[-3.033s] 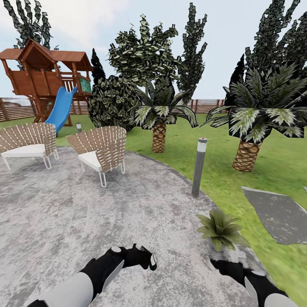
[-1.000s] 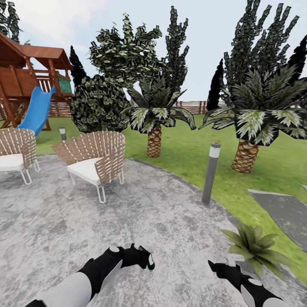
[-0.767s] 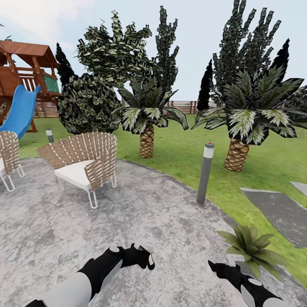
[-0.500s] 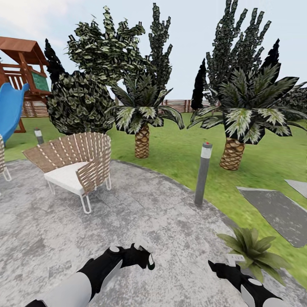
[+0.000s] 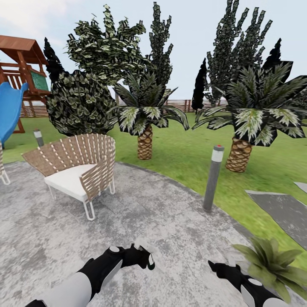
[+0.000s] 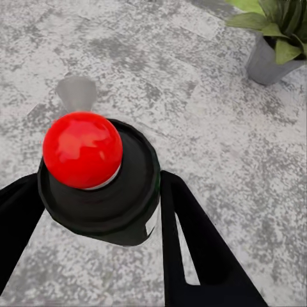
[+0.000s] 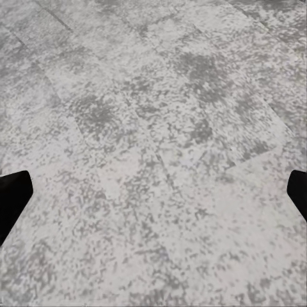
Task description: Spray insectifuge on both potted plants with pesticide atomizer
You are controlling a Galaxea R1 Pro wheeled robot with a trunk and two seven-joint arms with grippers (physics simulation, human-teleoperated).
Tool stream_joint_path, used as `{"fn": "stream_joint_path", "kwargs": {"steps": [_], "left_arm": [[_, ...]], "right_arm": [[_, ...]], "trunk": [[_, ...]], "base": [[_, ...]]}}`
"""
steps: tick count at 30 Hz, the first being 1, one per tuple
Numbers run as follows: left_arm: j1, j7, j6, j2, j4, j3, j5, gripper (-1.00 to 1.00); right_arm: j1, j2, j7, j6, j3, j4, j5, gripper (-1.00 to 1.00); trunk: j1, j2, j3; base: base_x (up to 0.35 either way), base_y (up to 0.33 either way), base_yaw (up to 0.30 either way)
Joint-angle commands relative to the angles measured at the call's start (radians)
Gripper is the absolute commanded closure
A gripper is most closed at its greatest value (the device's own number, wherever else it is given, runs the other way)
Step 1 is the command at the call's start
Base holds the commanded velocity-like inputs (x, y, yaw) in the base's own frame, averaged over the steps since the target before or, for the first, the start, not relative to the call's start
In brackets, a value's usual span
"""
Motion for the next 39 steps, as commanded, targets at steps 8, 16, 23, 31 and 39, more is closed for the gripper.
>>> {"fn": "stream_joint_path", "kwargs": {"steps": [8, 16, 23, 31, 39], "left_arm": [[-0.001, -0.002, 0.008, 0.001, -0.001, -0.003, 0.011, 1.0], [-0.001, -0.002, 0.008, 0.001, -0.001, -0.003, 0.011, 1.0], [-0.001, -0.002, 0.008, 0.001, -0.001, -0.003, 0.011, 1.0], [-0.001, -0.002, 0.008, 0.001, -0.001, -0.003, 0.011, 1.0], [-0.001, -0.002, 0.009, 0.001, -0.001, -0.003, 0.011, 1.0]], "right_arm": [[-0.001, 0.0, 0.004, -0.003, -0.009, 0.0, 0.012, -1.0], [-0.001, 0.0, 0.004, -0.003, -0.008, 0.0, 0.014, -1.0], [-0.001, 0.0, 0.004, -0.003, -0.007, 0.0, 0.013, -1.0], [0.0, 0.0, 0.004, -0.003, -0.008, 0.0, 0.013, -1.0], [-0.001, 0.0, 0.003, -0.003, -0.008, 0.0, 0.009, -1.0]], "trunk": [[0.0, 0.0, -0.001], [0.0, 0.0, -0.001], [0.0, 0.0, -0.001], [0.0, 0.0, -0.005], [0.0, 0.0, -0.007]], "base": [[0.198, 0.266, -0.079], [0.192, 0.268, -0.266], [0.192, 0.269, -0.278], [0.194, 0.269, -0.278], [0.194, 0.269, -0.075]]}}
